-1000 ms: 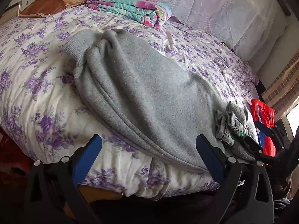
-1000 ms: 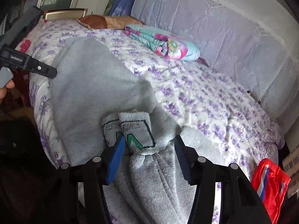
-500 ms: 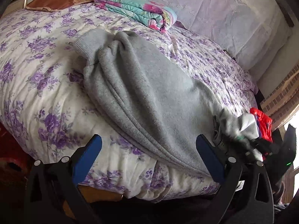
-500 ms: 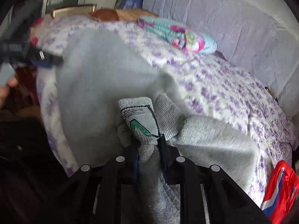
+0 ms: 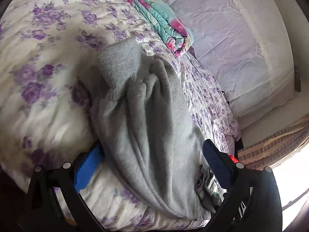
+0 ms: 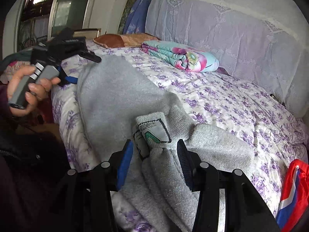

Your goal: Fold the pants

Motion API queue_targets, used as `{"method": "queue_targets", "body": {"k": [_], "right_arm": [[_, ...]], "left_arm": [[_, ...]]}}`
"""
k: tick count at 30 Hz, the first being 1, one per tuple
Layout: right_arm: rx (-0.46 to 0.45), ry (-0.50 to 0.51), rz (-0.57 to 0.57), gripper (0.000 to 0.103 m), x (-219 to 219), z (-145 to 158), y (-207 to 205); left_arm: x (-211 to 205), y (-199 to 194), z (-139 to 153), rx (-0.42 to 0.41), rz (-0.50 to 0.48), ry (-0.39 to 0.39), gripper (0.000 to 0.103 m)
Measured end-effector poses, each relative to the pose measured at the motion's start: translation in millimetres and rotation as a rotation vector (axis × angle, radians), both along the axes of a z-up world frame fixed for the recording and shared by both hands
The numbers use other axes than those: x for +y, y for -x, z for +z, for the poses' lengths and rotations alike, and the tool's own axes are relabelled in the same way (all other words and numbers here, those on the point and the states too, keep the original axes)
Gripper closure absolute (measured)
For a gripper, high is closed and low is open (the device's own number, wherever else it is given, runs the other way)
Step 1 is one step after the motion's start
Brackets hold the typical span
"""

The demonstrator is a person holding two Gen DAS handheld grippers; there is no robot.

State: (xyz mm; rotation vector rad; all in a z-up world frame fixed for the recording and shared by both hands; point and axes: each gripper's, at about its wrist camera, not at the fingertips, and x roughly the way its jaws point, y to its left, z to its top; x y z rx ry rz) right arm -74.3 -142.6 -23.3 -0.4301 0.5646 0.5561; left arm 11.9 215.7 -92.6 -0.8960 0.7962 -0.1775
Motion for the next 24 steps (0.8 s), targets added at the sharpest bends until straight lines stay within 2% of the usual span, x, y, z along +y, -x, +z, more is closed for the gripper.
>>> {"method": "queue_targets", "body": {"k": [2, 6, 7, 8, 9, 10, 11, 14, 17, 19, 21, 22, 23, 24], "right_arm": [[-0.009, -0.026, -0.013, 0.055, -7, 6, 4], [-0.014, -0.066, -0.085, 0.055, -28, 9, 9], [-0.012, -0.087, -0.112, 0.055, -37, 10, 9], [-0.010, -0.115, -0.143, 0.055, -48, 11, 10], [-0.006, -0.142, -0.175, 0.055, -61, 13, 10], [-0.002, -0.166, -0.211, 0.055, -73, 13, 10], [-0.003, -0.190, -0.249, 0.055, -87, 15, 9], [0.005, -0.239, -0.354, 0.055, -126, 17, 4], [-0.004, -0.290, -0.459, 0.055, -164, 21, 2], [-0.013, -0.339, -0.519, 0.055, -188, 26, 1], [-0.020, -0.389, -0.558, 0.052, -207, 29, 2], [-0.018, -0.409, -0.567, 0.048, -213, 28, 2], [-0.008, -0.432, -0.570, 0.046, -218, 26, 1], [0.014, -0.456, -0.567, 0.040, -222, 21, 0]], "left_arm": [[5, -14, -3, 0.000, 0.045, 0.011, 0.005], [-2, -28, 2, -0.009, 0.073, -0.019, 0.006], [-5, -26, 4, -0.029, 0.067, -0.023, 0.016], [-7, -25, 5, -0.043, 0.057, -0.027, 0.046], [-11, -26, 6, -0.051, 0.032, -0.036, 0.061], [-13, -24, 8, -0.071, 0.020, -0.034, 0.070], [-16, -20, 15, -0.093, 0.020, -0.055, 0.071], [-49, -3, 55, -0.195, -0.038, -0.227, 0.073], [-114, 19, 115, -0.343, -0.181, -0.408, 0.073], [-169, 32, 143, -0.410, -0.297, -0.540, 0.073], [-226, 43, 150, -0.448, -0.422, -0.632, 0.070], [-254, 44, 145, -0.444, -0.497, -0.659, 0.069], [-279, 41, 134, -0.425, -0.573, -0.670, 0.063], [-304, 36, 116, -0.383, -0.656, -0.676, 0.060]]}}
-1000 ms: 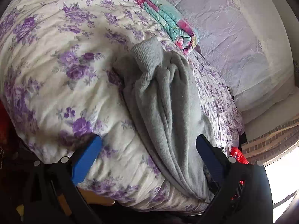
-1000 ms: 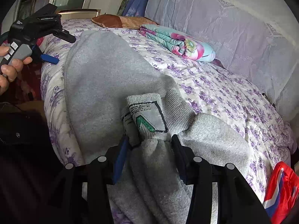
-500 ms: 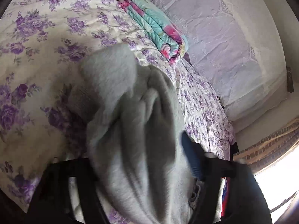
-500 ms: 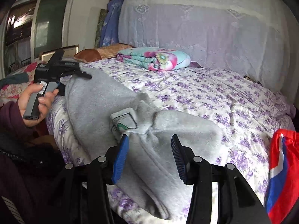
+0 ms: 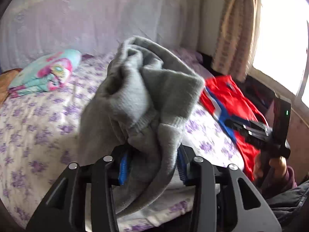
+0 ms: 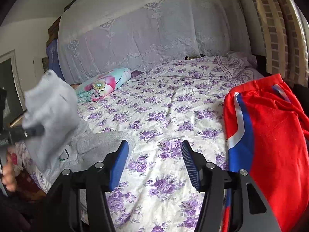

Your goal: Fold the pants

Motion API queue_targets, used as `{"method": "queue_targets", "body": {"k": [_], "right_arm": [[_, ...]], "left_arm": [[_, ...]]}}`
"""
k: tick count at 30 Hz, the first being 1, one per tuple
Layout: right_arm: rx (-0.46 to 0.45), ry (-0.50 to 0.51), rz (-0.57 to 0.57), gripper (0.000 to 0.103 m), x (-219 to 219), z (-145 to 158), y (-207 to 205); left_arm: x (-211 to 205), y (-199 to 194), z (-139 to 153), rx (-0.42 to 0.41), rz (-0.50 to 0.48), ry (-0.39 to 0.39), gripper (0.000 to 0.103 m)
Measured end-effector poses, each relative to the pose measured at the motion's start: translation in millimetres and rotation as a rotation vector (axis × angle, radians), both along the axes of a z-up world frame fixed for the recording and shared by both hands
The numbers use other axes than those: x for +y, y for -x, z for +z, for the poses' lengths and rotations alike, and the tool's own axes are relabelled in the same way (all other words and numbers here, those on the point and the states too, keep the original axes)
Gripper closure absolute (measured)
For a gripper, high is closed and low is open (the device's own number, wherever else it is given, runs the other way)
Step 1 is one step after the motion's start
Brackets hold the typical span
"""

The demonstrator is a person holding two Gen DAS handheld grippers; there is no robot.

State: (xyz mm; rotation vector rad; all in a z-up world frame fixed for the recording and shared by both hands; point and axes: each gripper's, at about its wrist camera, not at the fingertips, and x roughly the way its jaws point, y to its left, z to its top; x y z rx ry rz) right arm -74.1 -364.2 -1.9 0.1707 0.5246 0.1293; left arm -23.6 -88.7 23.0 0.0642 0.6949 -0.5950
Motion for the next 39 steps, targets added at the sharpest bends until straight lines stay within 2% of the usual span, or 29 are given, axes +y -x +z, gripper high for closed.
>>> {"method": "queue_targets", "body": {"k": [2, 3, 4, 5, 6, 7, 8, 9, 11, 14, 15, 16, 17, 18, 19, 21, 23, 24, 25, 26, 27, 29, 31, 33, 35, 37, 39], "right_arm": [[0.050, -0.095, 0.057, 0.033, -4, -12, -7], [0.079, -0.161, 0.094, 0.027, -4, -18, -10], [0.105, -0.230, 0.141, 0.021, -4, -23, -15], [0.127, -0.300, 0.190, 0.019, -3, -26, -20], [0.145, -0.353, 0.236, 0.012, 0, -28, -25], [0.165, -0.392, 0.272, 0.004, 3, -28, -31], [0.180, -0.422, 0.296, 0.003, 8, -27, -38], [0.192, -0.434, 0.319, 0.003, 14, -25, -47], [0.224, -0.417, 0.355, 0.003, 29, -23, -64], [0.324, -0.345, 0.377, 0.003, 60, -31, -90], [0.342, -0.348, 0.372, 0.003, 66, -33, -94], [0.336, -0.365, 0.363, 0.031, 69, -34, -95], [0.323, -0.352, 0.362, 0.052, 74, -29, -94], [0.298, -0.324, 0.360, 0.066, 76, -19, -89], [0.269, -0.332, 0.365, 0.073, 73, -9, -80], [0.216, -0.357, 0.380, 0.077, 63, 10, -60], [0.188, -0.367, 0.369, 0.078, 49, 17, -38], [0.218, -0.383, 0.340, 0.075, 42, 8, -35], [0.279, -0.393, 0.284, 0.062, 35, -7, -38], [0.346, -0.380, 0.213, 0.054, 28, -27, -43], [0.394, -0.360, 0.165, 0.041, 21, -44, -47], [0.388, -0.388, 0.126, 0.041, 11, -51, -45], [0.277, -0.363, 0.162, 0.047, 17, -21, -33], [0.158, -0.290, 0.228, 0.047, 36, 18, -23], [0.084, -0.227, 0.314, 0.042, 63, 49, -22], [0.077, -0.175, 0.366, 0.020, 88, 61, -36], [0.158, -0.084, 0.339, 0.019, 108, 49, -63]], "left_arm": [[-33, -16, -43, 0.135, -0.083, -0.070, 0.055], [-38, -25, -62, 0.210, -0.105, -0.069, 0.054], [-35, -26, -66, 0.231, -0.119, -0.031, 0.053], [-30, -24, -62, 0.227, -0.130, 0.001, 0.043], [-25, -21, -54, 0.227, -0.151, 0.032, 0.022], [-19, -16, -45, 0.214, -0.164, 0.055, 0.013], [-14, -9, -39, 0.176, -0.153, 0.052, 0.004], [-12, -5, -33, 0.141, -0.143, 0.033, 0.005], [-8, -5, -31, 0.138, -0.142, 0.022, 0.005], [-9, -11, -46, 0.212, -0.159, 0.043, 0.005], [-12, -14, -55, 0.243, -0.165, 0.042, 0.005], [-21, -21, -63, 0.273, -0.162, 0.044, 0.005], [-19, -21, -66, 0.280, -0.156, 0.053, 0.005], [-18, -20, -64, 0.279, -0.155, 0.069, 0.005], [-16, -17, -59, 0.281, -0.169, 0.091, 0.005], [-12, -7, -46, 0.276, -0.220, 0.138, 0.005], [-11, 4, -37, 0.252, -0.261, 0.140, 0.005], [-11, 5, -40, 0.256, -0.273, 0.136, 0.005], [-13, 1, -48, 0.288, -0.281, 0.132, 0.005], [-14, -9, -63, 0.359, -0.280, 0.133, 0.005], [-13, -18, -76, 0.422, -0.281, 0.162, 0.005], [-7, -20, -73, 0.438, -0.299, 0.221, 0.005], [-4, -10, -58, 0.408, -0.329, 0.206, 0.005], [7, 5, -39, 0.329, -0.358, 0.200, 0.005], [24, 14, -29, 0.269, -0.340, 0.211, 0.005], [40, 8, -34, 0.300, -0.300, 0.232, 0.005], [52, -6, -56, 0.394, -0.232, 0.243, 0.005]]}}
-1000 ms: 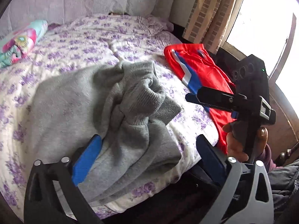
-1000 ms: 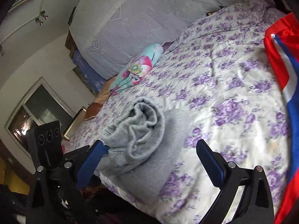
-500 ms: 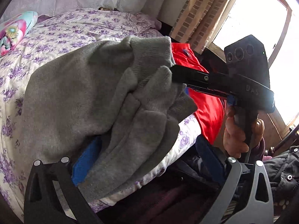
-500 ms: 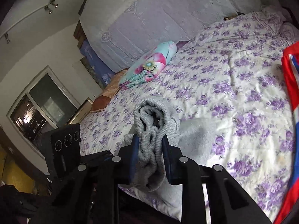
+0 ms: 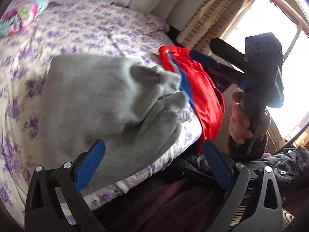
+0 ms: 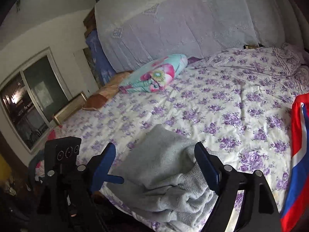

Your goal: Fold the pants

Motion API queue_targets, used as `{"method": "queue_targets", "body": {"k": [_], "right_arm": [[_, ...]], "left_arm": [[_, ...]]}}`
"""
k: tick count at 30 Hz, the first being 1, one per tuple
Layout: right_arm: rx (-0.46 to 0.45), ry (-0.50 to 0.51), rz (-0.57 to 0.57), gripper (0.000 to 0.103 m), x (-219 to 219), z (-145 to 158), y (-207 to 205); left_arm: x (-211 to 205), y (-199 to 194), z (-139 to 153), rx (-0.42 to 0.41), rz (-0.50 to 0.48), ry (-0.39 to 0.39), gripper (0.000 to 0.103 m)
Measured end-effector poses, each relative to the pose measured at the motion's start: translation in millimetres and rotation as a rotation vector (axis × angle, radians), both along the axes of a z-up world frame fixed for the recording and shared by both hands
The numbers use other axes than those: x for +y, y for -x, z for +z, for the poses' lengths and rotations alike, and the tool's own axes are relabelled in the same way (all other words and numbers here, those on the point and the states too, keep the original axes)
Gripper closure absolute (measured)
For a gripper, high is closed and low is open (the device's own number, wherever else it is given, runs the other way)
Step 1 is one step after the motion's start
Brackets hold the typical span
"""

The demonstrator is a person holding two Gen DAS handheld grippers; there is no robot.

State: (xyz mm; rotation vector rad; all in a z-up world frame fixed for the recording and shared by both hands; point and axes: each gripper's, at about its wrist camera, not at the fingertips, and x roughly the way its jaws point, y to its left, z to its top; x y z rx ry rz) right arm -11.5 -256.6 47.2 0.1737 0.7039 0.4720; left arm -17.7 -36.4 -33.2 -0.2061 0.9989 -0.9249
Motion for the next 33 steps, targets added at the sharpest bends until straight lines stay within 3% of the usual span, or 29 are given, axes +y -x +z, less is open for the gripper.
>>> {"method": "queue_targets", "body": {"k": [2, 3, 4, 5, 6, 7, 10, 12, 14, 16, 18, 19, 21, 24, 27, 31, 33], "right_arm": [[0.193, 0.141, -0.045, 0.019, 6, -44, -32], [0.281, 0.171, -0.060, 0.019, 0, -74, -43], [0.352, 0.181, -0.083, 0.012, -8, -100, -51], [0.433, 0.090, -0.091, 0.003, -23, -122, -57], [0.504, -0.055, -0.088, 0.003, -38, -134, -60], [0.505, -0.102, -0.093, 0.003, -45, -134, -57], [0.333, -0.115, -0.050, 0.003, -44, -92, -29], [0.269, -0.175, -0.031, 0.003, -55, -73, -9], [0.294, -0.253, -0.030, 0.003, -68, -73, -1], [0.367, -0.293, -0.024, 0.003, -73, -88, -2], [0.427, -0.312, -0.038, 0.003, -73, -108, -5], [0.448, -0.337, -0.026, 0.003, -71, -116, -8], [0.494, -0.406, 0.005, 0.003, -65, -133, -16], [0.518, -0.437, 0.025, 0.003, -52, -149, -31], [0.490, -0.394, 0.017, 0.003, -39, -142, -34], [0.375, -0.311, 0.050, 0.031, -27, -111, -20], [0.319, -0.316, 0.087, 0.033, -27, -90, -13]], "left_arm": [[6, -12, -32, 0.097, 0.020, 0.001, 0.005], [8, -12, -43, 0.093, 0.023, 0.010, 0.005], [9, -8, -44, 0.055, 0.021, 0.023, 0.005], [6, -3, -43, 0.024, 0.017, 0.006, 0.005], [3, -2, -41, 0.012, 0.017, -0.016, 0.005], [2, 0, -37, -0.001, 0.009, -0.026, 0.005], [5, 3, -14, -0.028, -0.038, -0.047, 0.005], [16, 0, 7, -0.083, -0.029, -0.043, 0.005], [36, -15, 18, -0.113, 0.019, -0.039, 0.005], [57, -43, 13, -0.093, 0.079, -0.026, 0.005], [68, -81, -9, 0.023, 0.111, 0.017, 0.005], [67, -98, -23, 0.101, 0.080, 0.069, 0.005], [56, -120, -46, 0.180, 0.058, 0.070, 0.005], [23, -129, -71, 0.216, 0.008, 0.025, 0.005], [8, -119, -63, 0.179, -0.017, 0.018, 0.005], [7, -102, -44, 0.165, -0.018, 0.041, 0.005], [6, -93, -27, 0.150, -0.017, 0.062, 0.005]]}}
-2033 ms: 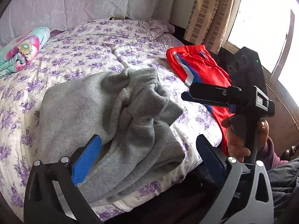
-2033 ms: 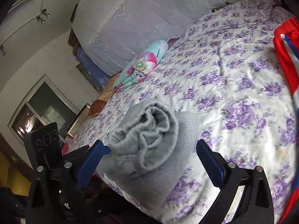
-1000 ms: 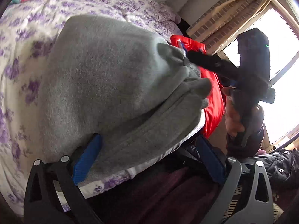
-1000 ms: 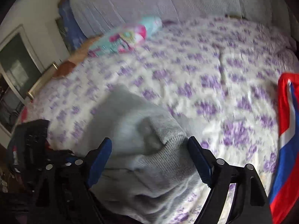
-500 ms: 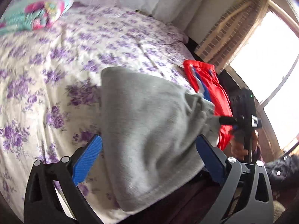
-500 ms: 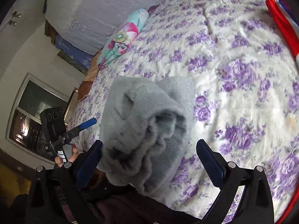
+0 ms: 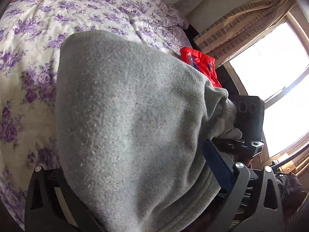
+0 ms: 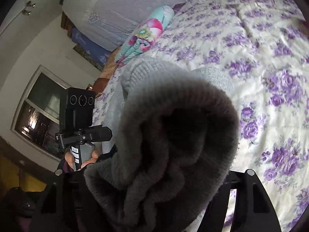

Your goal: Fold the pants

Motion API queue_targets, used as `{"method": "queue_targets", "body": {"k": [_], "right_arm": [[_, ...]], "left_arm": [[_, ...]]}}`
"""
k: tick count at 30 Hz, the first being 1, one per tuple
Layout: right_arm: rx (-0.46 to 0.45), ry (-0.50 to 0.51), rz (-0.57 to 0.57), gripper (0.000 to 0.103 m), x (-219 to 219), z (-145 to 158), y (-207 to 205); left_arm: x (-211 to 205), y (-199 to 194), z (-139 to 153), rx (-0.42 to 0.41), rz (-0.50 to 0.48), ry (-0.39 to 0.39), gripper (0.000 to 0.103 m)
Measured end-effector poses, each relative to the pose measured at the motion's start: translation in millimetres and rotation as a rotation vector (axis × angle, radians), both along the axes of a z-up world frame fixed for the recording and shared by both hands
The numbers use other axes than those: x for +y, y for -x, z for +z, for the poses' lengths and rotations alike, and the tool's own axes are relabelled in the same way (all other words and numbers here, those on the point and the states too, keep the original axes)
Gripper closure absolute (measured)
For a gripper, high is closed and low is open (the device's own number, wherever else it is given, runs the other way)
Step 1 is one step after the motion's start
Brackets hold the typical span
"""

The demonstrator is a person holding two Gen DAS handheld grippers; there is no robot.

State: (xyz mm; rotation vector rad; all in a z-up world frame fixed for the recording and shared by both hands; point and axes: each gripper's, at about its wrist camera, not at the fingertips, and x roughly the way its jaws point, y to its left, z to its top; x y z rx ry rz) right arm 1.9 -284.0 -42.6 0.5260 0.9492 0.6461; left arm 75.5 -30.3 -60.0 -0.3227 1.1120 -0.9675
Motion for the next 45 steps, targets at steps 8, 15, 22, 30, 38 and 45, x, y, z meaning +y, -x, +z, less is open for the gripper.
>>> {"method": "queue_targets", "body": {"k": [8, 15, 22, 30, 38, 45], "right_arm": [[-0.002, 0.021, -0.011, 0.034, -25, 30, -74], [-0.196, 0.058, -0.043, 0.030, -60, 140, -243], [-0.145, 0.202, -0.145, 0.004, -65, 69, -415], [-0.104, 0.182, -0.372, 0.007, -121, 20, -382], [-0.342, 0.370, -0.330, 0.004, -72, 144, -169], [-0.467, 0.536, -0.422, 0.004, -25, 110, 7]], "left_arm": [[-19, -59, 35, 0.004, 0.063, 0.011, 0.005], [-42, -217, 154, -0.198, 0.133, 0.061, 0.005], [-35, -387, 82, -0.107, 0.248, -0.018, 0.005], [58, -397, 25, 0.021, 0.537, -0.063, 0.006], [29, -183, 128, -0.343, 0.497, -0.298, 0.005], [-14, 5, 110, -0.485, 0.456, -0.438, 0.005]]}}
